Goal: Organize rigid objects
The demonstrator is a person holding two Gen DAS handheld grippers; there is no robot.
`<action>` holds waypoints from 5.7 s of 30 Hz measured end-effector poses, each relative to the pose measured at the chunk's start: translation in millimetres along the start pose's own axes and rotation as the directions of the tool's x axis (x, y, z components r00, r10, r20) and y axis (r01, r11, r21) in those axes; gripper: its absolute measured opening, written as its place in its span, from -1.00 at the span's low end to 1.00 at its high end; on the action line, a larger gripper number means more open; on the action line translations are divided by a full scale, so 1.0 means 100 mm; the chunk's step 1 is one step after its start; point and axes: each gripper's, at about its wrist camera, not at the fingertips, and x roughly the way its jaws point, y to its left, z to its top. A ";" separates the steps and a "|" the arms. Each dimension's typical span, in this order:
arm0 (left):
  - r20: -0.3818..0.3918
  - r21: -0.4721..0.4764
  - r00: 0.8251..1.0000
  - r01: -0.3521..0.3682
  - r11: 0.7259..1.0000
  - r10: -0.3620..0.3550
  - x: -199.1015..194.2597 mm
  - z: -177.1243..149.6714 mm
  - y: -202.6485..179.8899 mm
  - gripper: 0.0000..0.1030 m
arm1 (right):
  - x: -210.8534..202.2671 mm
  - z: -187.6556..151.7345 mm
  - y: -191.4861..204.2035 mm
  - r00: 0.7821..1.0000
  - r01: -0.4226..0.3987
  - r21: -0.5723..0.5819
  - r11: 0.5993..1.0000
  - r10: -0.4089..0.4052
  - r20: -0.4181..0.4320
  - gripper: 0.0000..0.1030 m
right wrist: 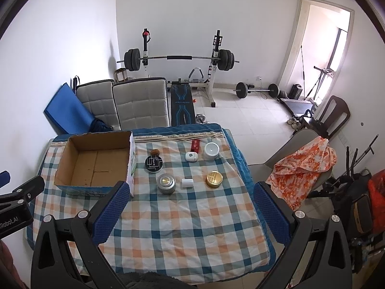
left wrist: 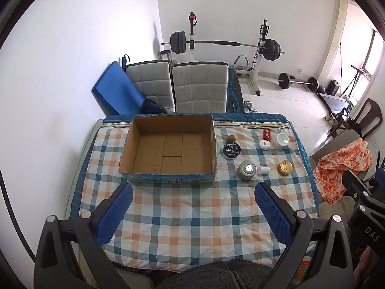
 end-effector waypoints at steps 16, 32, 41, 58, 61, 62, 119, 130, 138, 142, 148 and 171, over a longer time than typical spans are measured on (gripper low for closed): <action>0.005 0.000 1.000 0.003 1.000 -0.003 -0.06 0.05 0.00 1.00 | -0.03 0.05 0.03 1.000 0.005 -0.001 1.000 -0.005 0.019 1.00; 0.012 -0.008 1.000 0.008 1.000 -0.008 -0.11 0.11 -0.01 1.00 | -0.09 0.04 -0.01 0.999 0.008 -0.009 1.000 -0.008 0.040 1.00; 0.013 -0.004 1.000 0.011 1.000 -0.011 -0.10 0.10 0.00 1.00 | -0.12 0.03 0.00 0.999 0.006 -0.018 1.000 -0.005 0.044 1.00; 0.007 -0.008 1.000 0.015 1.000 -0.015 -0.14 0.11 0.01 1.00 | -0.11 0.01 -0.01 0.999 0.006 -0.021 1.000 -0.005 0.037 1.00; 0.004 -0.007 1.000 0.015 1.000 -0.015 -0.13 0.09 -0.01 1.00 | -0.09 0.00 -0.02 0.999 0.007 -0.021 1.000 -0.006 0.033 1.00; 0.003 -0.007 1.000 0.016 1.000 -0.016 -0.13 0.09 0.00 1.00 | -0.09 0.00 -0.02 0.999 0.007 -0.020 1.000 -0.006 0.033 1.00; -0.755 0.055 0.655 0.116 0.992 -0.034 5.08 -0.18 -1.91 1.00 | 5.76 -0.62 -1.06 0.627 0.008 0.204 0.979 0.154 -0.763 1.00; -0.737 0.083 0.676 0.117 0.990 -0.018 5.40 -0.32 -2.04 0.61 | 5.99 -0.74 -0.99 0.600 0.025 0.198 0.980 0.144 -0.787 0.96; -0.721 0.073 0.692 0.120 0.990 -0.031 5.29 -0.20 -2.05 0.34 | 6.03 -0.75 -0.97 0.601 0.050 0.205 0.977 0.135 -0.788 0.62; -0.713 0.079 0.701 0.115 0.990 -0.024 5.22 -0.15 -1.96 0.34 | 5.98 -0.71 -0.97 0.601 0.055 0.195 0.979 0.124 -0.790 0.31; -0.704 0.080 0.710 0.110 0.991 -0.022 5.08 -0.26 -2.08 0.34 | 5.99 -0.72 -0.94 0.603 0.058 0.192 0.980 0.119 -0.789 0.31; -0.542 0.103 0.836 0.174 0.979 -0.092 3.95 0.23 -2.04 0.34 | 4.84 -0.38 -0.87 0.713 -0.093 0.159 0.983 0.177 -0.679 0.29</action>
